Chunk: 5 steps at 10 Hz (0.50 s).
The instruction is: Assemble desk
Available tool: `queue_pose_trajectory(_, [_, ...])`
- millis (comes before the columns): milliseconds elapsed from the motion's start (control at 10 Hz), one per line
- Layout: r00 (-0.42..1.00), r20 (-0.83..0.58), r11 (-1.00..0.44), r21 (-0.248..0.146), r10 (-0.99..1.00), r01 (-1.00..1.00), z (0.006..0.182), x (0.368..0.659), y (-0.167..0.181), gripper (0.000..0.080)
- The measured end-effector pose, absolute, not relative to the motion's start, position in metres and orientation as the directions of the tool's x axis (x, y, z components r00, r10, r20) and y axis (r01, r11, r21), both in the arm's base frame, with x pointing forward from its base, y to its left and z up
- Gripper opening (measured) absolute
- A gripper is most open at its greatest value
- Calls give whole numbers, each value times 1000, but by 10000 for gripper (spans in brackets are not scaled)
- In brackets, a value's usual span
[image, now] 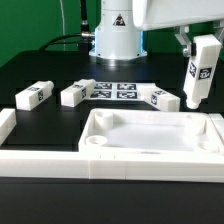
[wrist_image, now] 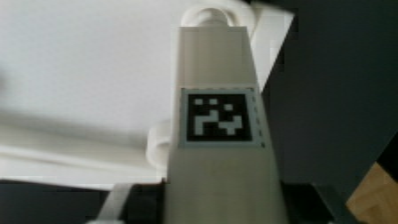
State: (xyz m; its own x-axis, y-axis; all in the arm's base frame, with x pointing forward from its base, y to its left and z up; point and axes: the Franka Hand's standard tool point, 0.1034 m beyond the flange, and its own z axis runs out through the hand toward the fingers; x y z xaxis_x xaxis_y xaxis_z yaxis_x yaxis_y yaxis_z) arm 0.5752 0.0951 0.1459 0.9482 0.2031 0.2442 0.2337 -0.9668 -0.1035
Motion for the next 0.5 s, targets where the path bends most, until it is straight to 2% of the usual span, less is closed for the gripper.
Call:
queue_pose_trajectory(100, [944,262,-967,-103,201,234,150,588,96,291])
queue_pose_trajectory(500, [946,256,-967,-103,201,234,146,585,95,291])
